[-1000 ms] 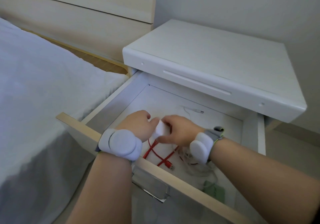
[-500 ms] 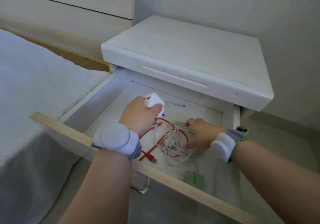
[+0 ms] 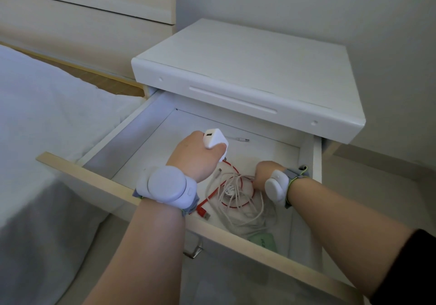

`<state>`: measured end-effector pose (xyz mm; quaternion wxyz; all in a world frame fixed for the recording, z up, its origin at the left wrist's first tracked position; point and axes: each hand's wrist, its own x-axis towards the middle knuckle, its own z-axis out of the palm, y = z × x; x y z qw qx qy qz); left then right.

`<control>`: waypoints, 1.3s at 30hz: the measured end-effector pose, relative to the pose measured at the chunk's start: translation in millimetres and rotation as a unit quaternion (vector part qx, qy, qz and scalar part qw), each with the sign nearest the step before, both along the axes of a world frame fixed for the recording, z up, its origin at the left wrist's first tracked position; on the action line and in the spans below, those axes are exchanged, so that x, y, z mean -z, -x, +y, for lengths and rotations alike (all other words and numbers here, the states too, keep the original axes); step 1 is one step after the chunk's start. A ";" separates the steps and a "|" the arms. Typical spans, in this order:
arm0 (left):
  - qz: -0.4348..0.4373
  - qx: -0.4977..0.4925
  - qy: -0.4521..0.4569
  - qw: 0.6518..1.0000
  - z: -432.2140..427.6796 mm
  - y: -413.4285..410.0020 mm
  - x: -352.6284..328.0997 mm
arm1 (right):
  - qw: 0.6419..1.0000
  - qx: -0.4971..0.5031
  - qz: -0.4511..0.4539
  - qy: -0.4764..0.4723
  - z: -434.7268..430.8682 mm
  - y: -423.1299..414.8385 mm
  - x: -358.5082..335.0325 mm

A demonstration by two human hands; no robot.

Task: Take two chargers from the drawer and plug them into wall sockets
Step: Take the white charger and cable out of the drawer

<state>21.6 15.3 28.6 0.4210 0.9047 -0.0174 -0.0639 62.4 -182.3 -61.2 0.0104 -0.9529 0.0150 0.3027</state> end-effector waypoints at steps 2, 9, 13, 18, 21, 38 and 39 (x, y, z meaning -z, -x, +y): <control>-0.001 0.000 -0.005 1.000 -0.3 -0.7 0.7 | 1.000 -0.005 -0.018 0.010 2.9 4.4 -8.1; -0.001 -0.009 0.006 1.000 2.6 1.2 -1.5 | 0.987 0.023 -0.092 -0.132 5.1 22.3 -50.9; -0.017 -0.010 0.002 1.000 4.3 3.1 -5.8 | 0.964 0.018 -0.126 -0.232 2.3 27.9 -83.0; -0.010 -0.019 0.066 0.998 0.2 6.1 -13.0 | 0.917 0.036 -0.214 -0.335 -6.1 33.5 -117.2; 0.042 -0.062 0.196 0.978 -9.9 7.0 -16.1 | 0.876 0.038 -0.287 -0.386 -11.7 33.7 -136.4; 0.251 0.020 0.520 0.816 -118.5 56.6 -43.3 | 0.774 0.146 -0.445 -0.425 -122.4 95.8 -162.0; 0.248 0.021 0.517 0.819 -125.2 62.5 -45.2 | 0.771 0.143 -0.453 -0.423 -132.1 100.2 -163.8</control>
